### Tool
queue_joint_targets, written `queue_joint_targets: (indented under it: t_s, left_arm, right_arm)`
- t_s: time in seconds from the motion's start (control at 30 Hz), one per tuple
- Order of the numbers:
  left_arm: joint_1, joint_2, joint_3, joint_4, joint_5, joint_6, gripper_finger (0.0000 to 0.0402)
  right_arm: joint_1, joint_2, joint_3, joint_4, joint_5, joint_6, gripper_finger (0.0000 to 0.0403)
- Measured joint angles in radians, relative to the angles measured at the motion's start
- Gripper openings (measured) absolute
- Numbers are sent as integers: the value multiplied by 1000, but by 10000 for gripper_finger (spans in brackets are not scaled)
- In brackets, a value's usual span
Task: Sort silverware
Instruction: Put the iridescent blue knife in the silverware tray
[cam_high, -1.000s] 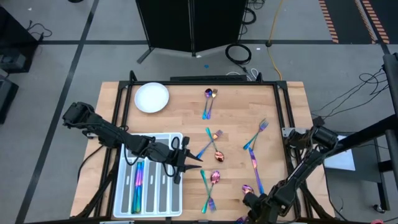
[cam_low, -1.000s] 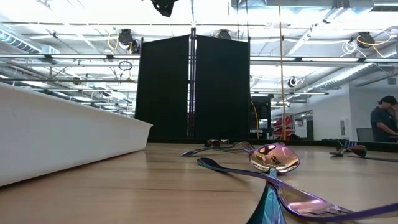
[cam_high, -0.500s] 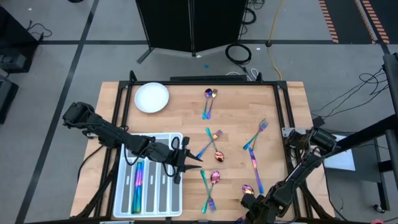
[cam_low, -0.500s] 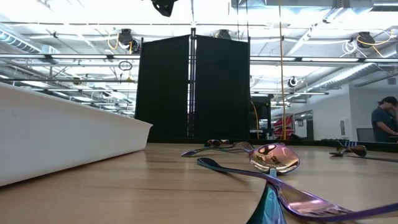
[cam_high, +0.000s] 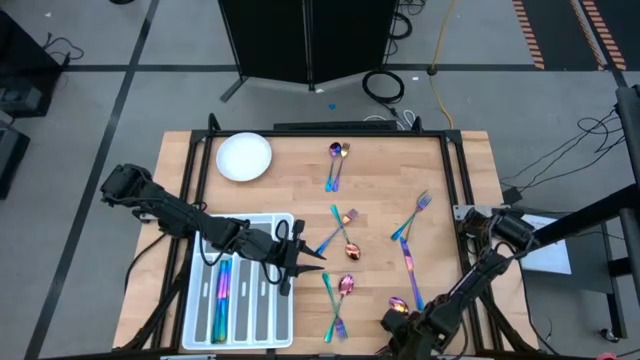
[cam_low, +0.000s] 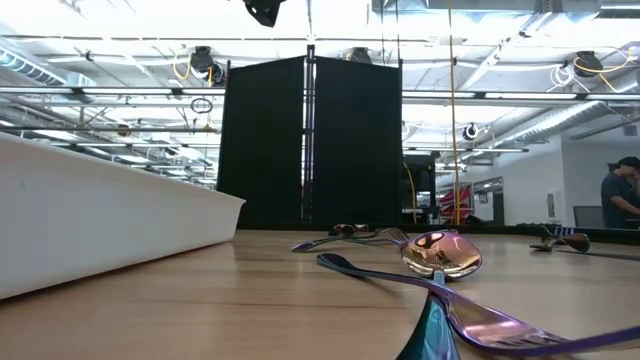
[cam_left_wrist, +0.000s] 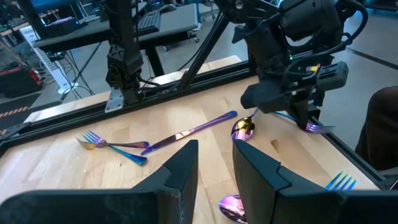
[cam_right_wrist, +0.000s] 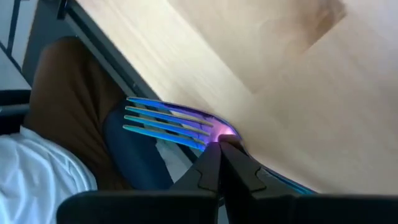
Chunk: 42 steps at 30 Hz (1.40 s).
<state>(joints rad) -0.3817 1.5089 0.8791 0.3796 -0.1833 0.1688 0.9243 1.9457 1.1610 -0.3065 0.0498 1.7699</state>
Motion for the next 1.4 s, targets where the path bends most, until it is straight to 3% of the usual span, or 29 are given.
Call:
queue_joint_targets:
  t_s: [0.4,0.63,0.77,0.87,1.03,1.3,1.4]
  left_arm:
    - [0,0,0,0,0,0,102]
    - [0,0,0,0,0,0,102]
    - [0,0,0,0,0,0,102]
    - [0,0,0,0,0,0,102]
    - [0,0,0,4,0,0,102]
    - [0,0,0,8,0,1,102]
    - [0,0,0,4,0,2,102]
  right_arm:
    - [-20,-39,-3,-137,33,-9,0]
    - [-20,-171,-4,-220,120,-52,0]
    - [-20,-268,-3,-397,203,-23,0]
    - [-27,-321,-3,-635,236,33,0]
    - [-86,-375,-41,-802,149,25,10]
    - [-254,-399,-271,-580,-59,-23,109]
    - [-281,-399,-324,-530,-82,-7,140]
